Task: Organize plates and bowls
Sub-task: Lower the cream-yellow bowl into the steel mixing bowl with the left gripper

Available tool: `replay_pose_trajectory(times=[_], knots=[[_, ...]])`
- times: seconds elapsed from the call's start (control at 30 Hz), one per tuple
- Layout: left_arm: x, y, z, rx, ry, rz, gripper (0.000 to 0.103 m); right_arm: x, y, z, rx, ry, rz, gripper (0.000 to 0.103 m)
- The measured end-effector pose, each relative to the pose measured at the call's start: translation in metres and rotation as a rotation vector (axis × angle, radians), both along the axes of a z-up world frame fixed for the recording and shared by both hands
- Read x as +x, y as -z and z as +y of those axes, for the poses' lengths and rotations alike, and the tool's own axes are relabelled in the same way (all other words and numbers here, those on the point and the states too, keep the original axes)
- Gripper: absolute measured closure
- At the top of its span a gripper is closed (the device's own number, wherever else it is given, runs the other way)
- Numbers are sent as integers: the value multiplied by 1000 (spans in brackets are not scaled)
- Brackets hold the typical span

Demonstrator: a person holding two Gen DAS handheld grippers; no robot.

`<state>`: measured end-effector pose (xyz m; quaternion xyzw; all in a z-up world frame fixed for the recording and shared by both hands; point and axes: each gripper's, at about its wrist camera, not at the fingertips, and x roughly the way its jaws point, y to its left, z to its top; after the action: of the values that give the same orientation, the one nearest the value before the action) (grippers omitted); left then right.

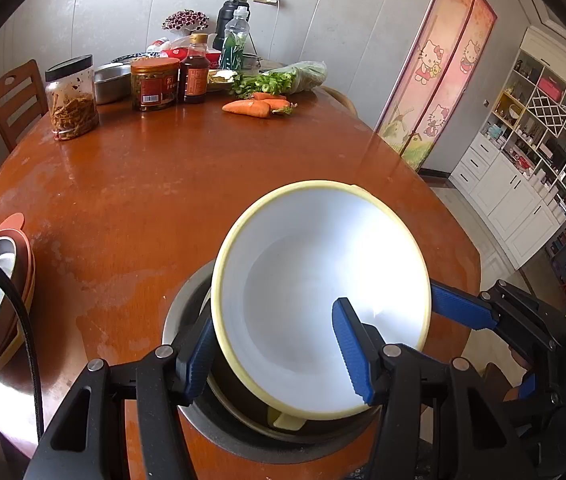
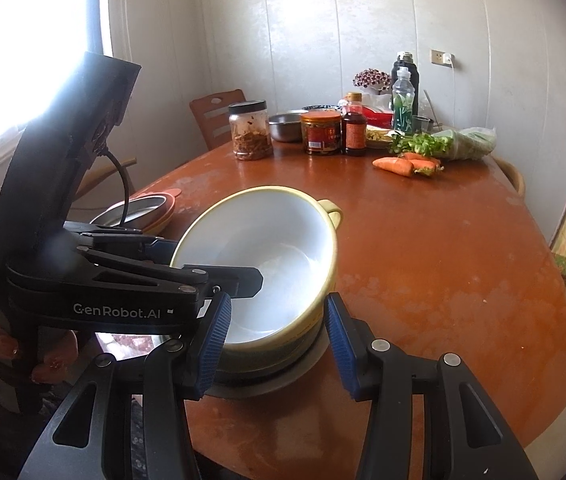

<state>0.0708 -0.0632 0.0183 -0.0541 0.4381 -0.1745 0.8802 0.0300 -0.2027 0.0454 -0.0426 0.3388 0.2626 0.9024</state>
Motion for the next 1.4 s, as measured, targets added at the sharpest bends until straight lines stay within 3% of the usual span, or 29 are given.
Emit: replay_pose_trajectory(times=[0.9, 1.4], knots=[[-8, 6, 18, -38, -14, 2, 48, -9, 5, 14, -44, -26, -26, 52], [-8, 3, 2, 16, -5, -33, 47, -2, 14, 10, -60, 17, -1, 50]])
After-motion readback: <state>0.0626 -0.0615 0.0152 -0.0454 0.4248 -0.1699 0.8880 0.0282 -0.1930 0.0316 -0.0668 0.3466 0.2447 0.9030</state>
